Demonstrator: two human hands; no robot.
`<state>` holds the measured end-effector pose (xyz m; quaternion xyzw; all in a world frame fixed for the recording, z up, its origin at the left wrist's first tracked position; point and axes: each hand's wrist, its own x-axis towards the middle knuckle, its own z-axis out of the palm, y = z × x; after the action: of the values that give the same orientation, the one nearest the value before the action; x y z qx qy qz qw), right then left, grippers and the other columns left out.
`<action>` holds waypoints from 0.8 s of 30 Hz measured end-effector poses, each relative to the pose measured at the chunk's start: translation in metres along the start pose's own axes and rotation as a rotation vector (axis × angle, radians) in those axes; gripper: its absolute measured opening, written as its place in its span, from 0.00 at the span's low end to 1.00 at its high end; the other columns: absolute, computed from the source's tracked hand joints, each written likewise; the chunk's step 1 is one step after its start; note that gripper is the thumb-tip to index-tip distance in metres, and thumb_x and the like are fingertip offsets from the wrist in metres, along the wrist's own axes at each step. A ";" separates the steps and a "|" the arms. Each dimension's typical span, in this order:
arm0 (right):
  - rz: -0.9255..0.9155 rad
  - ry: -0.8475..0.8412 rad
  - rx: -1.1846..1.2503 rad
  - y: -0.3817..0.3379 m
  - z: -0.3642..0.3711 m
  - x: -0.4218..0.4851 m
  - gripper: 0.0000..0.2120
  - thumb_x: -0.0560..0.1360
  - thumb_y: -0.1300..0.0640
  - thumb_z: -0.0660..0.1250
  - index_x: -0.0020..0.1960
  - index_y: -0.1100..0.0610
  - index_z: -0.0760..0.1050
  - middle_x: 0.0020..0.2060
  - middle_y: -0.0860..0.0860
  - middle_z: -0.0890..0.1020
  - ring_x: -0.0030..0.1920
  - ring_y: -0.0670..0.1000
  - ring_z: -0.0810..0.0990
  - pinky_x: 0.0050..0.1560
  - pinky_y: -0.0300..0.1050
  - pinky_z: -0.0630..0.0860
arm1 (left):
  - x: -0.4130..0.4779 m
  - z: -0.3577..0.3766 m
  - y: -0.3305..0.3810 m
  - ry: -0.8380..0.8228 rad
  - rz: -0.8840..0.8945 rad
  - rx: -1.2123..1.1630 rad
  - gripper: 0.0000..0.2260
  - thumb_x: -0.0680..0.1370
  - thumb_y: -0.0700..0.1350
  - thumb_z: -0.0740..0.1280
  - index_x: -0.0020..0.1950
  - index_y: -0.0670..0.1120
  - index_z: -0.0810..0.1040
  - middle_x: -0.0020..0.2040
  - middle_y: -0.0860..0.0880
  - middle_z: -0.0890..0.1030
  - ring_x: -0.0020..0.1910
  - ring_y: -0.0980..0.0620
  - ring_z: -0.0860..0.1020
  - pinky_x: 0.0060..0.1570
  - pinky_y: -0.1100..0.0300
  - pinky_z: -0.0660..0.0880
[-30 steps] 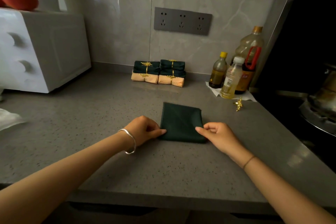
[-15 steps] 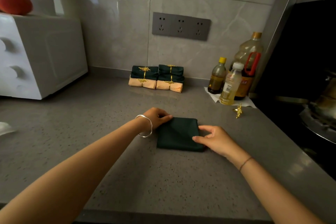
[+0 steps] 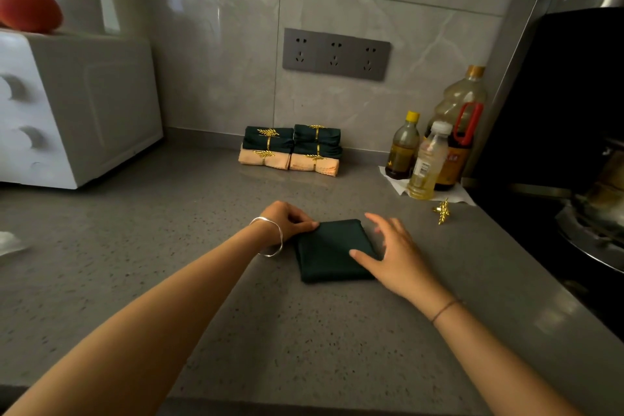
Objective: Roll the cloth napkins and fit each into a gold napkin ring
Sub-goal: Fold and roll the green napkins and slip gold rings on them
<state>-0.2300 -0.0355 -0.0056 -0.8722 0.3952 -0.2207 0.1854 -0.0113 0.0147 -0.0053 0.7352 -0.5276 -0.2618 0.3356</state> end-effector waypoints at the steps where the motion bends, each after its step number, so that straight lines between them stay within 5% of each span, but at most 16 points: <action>1: -0.080 -0.020 -0.040 -0.003 0.002 0.001 0.32 0.75 0.46 0.66 0.75 0.47 0.57 0.68 0.47 0.65 0.67 0.48 0.66 0.64 0.43 0.66 | 0.001 0.000 0.000 -0.011 -0.008 0.011 0.08 0.75 0.47 0.68 0.50 0.45 0.81 0.51 0.49 0.81 0.49 0.55 0.76 0.53 0.62 0.70; 3: -0.193 -0.108 -0.118 -0.009 0.006 0.006 0.29 0.79 0.46 0.59 0.76 0.46 0.52 0.76 0.43 0.52 0.75 0.47 0.50 0.73 0.46 0.50 | 0.002 -0.001 0.001 -0.019 -0.022 0.033 0.08 0.75 0.48 0.68 0.51 0.46 0.81 0.52 0.49 0.81 0.49 0.55 0.76 0.54 0.62 0.70; 6: -0.216 -0.243 -0.261 -0.011 0.017 0.017 0.27 0.81 0.44 0.50 0.77 0.48 0.47 0.76 0.43 0.45 0.75 0.44 0.40 0.74 0.46 0.39 | 0.001 -0.002 0.005 -0.021 -0.032 0.082 0.10 0.76 0.47 0.67 0.55 0.46 0.81 0.55 0.48 0.81 0.51 0.55 0.76 0.53 0.63 0.70; 11: -0.131 -0.372 -0.301 -0.005 0.028 0.022 0.26 0.82 0.44 0.44 0.77 0.49 0.43 0.76 0.44 0.44 0.75 0.44 0.40 0.75 0.46 0.37 | -0.011 0.005 0.025 -0.018 0.048 0.478 0.19 0.80 0.48 0.60 0.71 0.48 0.67 0.70 0.47 0.70 0.68 0.47 0.67 0.68 0.53 0.65; 14: -0.147 -0.347 -0.300 -0.003 0.031 0.022 0.26 0.82 0.45 0.44 0.77 0.49 0.43 0.76 0.44 0.45 0.75 0.44 0.40 0.75 0.46 0.38 | -0.029 0.029 0.028 -0.071 0.079 0.744 0.25 0.82 0.54 0.51 0.77 0.46 0.53 0.77 0.47 0.55 0.76 0.46 0.52 0.73 0.50 0.51; 17: -0.141 -0.346 -0.281 -0.002 0.033 0.023 0.26 0.82 0.45 0.44 0.77 0.49 0.44 0.76 0.44 0.45 0.75 0.44 0.41 0.75 0.45 0.39 | -0.041 0.044 0.016 -0.125 0.019 0.783 0.28 0.82 0.58 0.45 0.77 0.47 0.42 0.78 0.49 0.42 0.76 0.49 0.42 0.73 0.51 0.41; 24: -0.129 -0.369 -0.301 -0.008 0.027 -0.006 0.27 0.82 0.45 0.43 0.77 0.51 0.40 0.76 0.46 0.40 0.75 0.45 0.38 0.72 0.43 0.36 | -0.060 0.045 0.011 -0.173 0.103 0.782 0.27 0.81 0.58 0.44 0.77 0.49 0.39 0.77 0.50 0.39 0.76 0.51 0.39 0.73 0.54 0.38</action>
<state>-0.2147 -0.0216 -0.0253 -0.9389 0.3268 -0.0079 0.1078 -0.0694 0.0600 -0.0240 0.7552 -0.6499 -0.0851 -0.0025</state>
